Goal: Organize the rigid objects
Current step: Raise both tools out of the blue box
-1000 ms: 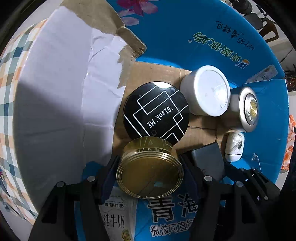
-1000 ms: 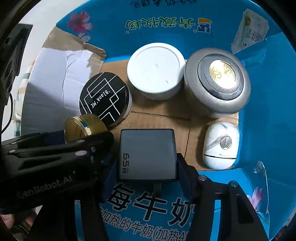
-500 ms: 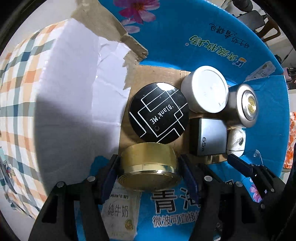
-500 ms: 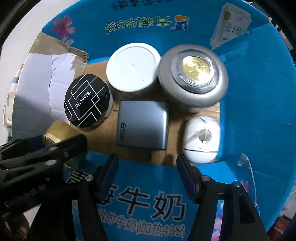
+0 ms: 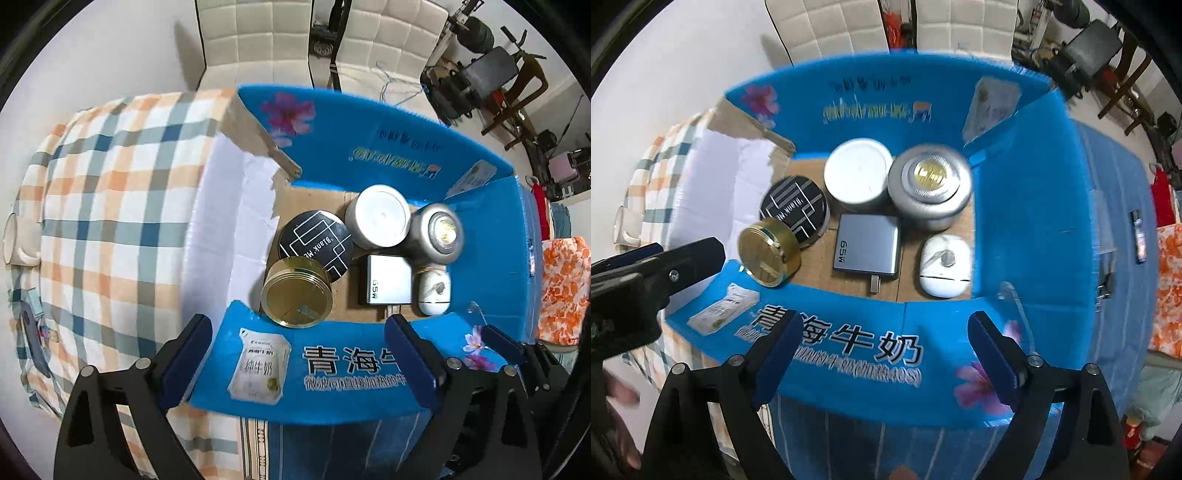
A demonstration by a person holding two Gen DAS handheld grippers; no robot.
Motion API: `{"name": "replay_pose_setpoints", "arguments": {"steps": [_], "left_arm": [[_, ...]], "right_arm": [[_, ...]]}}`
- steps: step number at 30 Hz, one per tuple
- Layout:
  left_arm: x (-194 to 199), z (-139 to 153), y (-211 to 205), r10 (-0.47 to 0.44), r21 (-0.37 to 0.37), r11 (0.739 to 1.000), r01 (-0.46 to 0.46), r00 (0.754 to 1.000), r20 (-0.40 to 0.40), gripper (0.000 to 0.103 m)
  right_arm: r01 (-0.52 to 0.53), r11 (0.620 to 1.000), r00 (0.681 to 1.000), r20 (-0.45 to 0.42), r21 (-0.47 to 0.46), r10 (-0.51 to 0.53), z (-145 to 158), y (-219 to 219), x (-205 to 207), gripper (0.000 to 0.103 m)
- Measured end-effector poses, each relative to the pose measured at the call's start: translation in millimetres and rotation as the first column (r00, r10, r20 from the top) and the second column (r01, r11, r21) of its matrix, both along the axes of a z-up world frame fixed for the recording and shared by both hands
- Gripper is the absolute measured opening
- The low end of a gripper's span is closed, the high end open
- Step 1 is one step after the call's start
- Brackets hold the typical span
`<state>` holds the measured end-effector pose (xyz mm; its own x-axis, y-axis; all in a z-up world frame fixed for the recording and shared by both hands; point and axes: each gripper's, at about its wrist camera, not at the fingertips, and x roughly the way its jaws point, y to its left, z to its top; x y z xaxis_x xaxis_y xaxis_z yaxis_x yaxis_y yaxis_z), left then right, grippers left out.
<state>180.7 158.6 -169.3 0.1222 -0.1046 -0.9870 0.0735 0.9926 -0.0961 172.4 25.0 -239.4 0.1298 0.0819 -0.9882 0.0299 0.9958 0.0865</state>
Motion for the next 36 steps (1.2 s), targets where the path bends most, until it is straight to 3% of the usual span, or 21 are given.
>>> {"name": "replay_pose_setpoints", "arguments": {"steps": [9, 20, 28, 33, 36], "left_arm": [[-13.0, 35.9, -8.3, 0.006, 0.015, 1.000, -0.008, 0.994, 0.105, 0.103], [-46.6, 91.0, -41.0, -0.025, -0.015, 0.999, 0.029, 0.980, 0.198, 0.103], [-40.1, 100.3, -126.9, -0.149, -0.062, 0.984, 0.165, 0.968, 0.204, 0.103], [-19.7, 87.6, -196.4, -0.204, -0.111, 0.968, 0.224, 0.964, 0.169, 0.103], [5.0, 65.2, -246.1, -0.234, -0.135, 0.960, 0.245, 0.968, 0.095, 0.103]], "right_arm": [[-0.023, 1.000, 0.994, 0.106, 0.008, 0.022, 78.0, -5.0, -29.0, 0.097], [-0.024, 0.997, 0.983, 0.184, 0.073, 0.010, 141.6, -26.6, -65.5, 0.097], [0.147, 0.988, 0.967, 0.202, 0.046, -0.153, 157.0, -120.4, -89.8, 0.097], [0.313, 0.949, 0.932, 0.182, 0.037, -0.315, 140.5, -204.0, -107.9, 0.097], [0.400, 0.916, 0.904, 0.150, 0.036, -0.400, 119.2, -253.1, -115.8, 0.097]]}}
